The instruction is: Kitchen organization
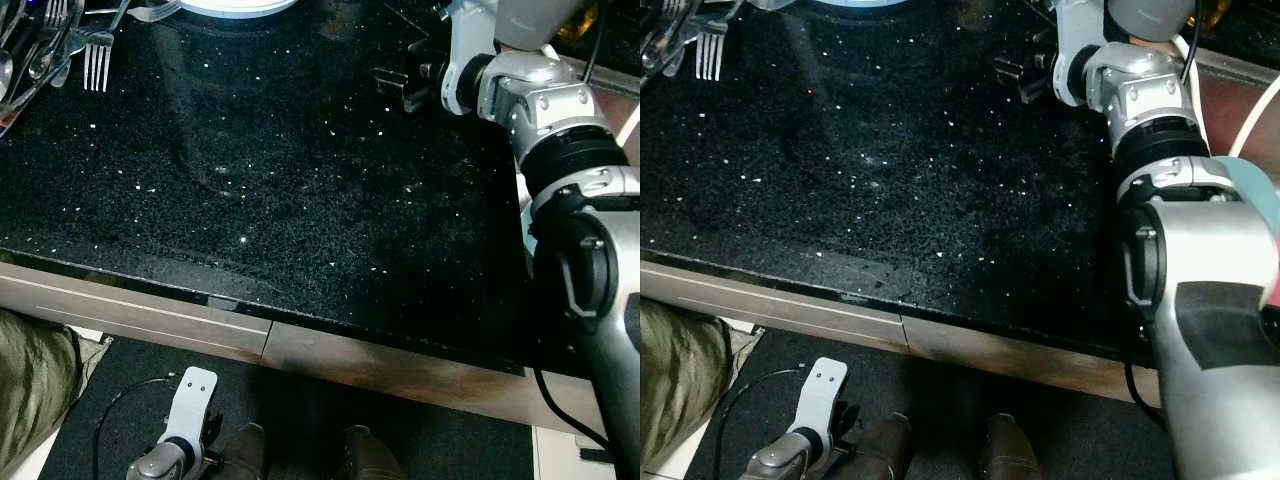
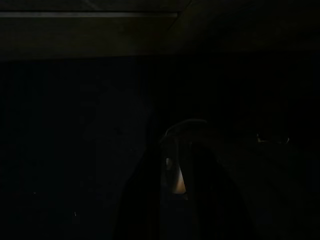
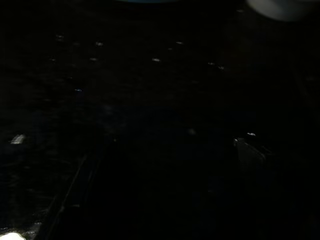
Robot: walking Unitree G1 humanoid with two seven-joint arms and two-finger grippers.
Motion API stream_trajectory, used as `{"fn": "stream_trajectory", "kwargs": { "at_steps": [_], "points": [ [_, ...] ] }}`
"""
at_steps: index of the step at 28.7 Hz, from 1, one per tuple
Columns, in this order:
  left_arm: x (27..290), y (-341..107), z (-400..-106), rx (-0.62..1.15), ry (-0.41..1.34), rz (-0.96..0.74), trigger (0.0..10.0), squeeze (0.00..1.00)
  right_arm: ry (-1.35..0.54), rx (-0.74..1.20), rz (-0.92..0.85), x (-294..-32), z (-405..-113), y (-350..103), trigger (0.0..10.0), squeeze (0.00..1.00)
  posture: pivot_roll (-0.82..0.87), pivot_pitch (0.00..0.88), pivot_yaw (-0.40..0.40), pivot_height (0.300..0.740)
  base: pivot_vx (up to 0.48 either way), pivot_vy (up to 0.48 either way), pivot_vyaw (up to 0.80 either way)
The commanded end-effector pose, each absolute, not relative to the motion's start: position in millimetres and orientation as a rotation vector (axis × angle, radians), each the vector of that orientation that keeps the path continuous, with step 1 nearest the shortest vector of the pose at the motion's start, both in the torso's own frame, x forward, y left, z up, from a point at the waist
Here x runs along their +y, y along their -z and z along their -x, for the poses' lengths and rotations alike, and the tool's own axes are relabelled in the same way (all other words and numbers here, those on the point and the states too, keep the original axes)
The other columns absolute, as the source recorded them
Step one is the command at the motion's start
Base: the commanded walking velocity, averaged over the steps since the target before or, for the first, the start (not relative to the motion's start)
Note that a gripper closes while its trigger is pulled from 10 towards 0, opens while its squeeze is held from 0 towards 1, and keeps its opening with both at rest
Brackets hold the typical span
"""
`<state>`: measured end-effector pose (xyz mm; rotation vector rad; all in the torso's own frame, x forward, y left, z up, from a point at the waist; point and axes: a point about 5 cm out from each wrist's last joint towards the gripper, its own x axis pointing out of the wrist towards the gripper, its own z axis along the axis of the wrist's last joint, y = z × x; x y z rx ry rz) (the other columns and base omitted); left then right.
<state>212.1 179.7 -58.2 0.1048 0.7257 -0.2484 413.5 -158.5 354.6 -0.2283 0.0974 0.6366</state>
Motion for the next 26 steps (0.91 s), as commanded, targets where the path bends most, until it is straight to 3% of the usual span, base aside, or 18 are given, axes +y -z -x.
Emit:
{"fn": "stream_trajectory", "kwargs": {
  "at_steps": [1,9,14,18,23,26],
  "points": [
    [177.8,88.0,-166.8,0.957,0.238,-0.1,10.0,0.0,-0.661,0.092,0.147,-159.6,-414.6,-342.6,10.0,0.0,0.16,0.382,-0.164,0.74,0.0,0.0,0.0],
    [179.5,83.5,-176.6,0.916,0.221,-0.11,10.0,0.0,-0.605,-0.353,-0.309,-172.8,-409.6,-390.0,10.0,0.0,0.16,0.335,-0.134,0.74,0.0,0.0,0.0],
    [181.2,81.4,-180.8,0.903,0.219,-0.119,10.0,0.0,-0.584,-0.464,-0.386,-177.1,-408.1,-392.9,10.0,0.0,0.17,0.312,-0.117,0.74,0.0,0.0,0.0],
    [184.9,79.1,-185.5,0.898,0.221,-0.146,10.0,0.0,-0.686,-0.603,-0.552,-181.8,-402.0,-391.6,10.0,0.0,0.16,0.277,-0.096,0.74,0.0,0.0,0.0],
    [189.0,77.8,-188.1,0.9,0.217,-0.16,10.0,0.0,-0.739,-0.668,-0.544,-174.6,-397.3,-388.9,10.0,0.0,0.15,0.254,-0.085,0.74,0.0,0.0,0.48],
    [193.8,76.0,-191.0,0.899,0.202,-0.168,10.0,0.0,-0.813,-0.64,-0.429,-141.6,-386.4,-360.7,10.0,0.0,0.15,0.227,-0.074,0.74,0.0,0.0,0.79]
  ]
}}
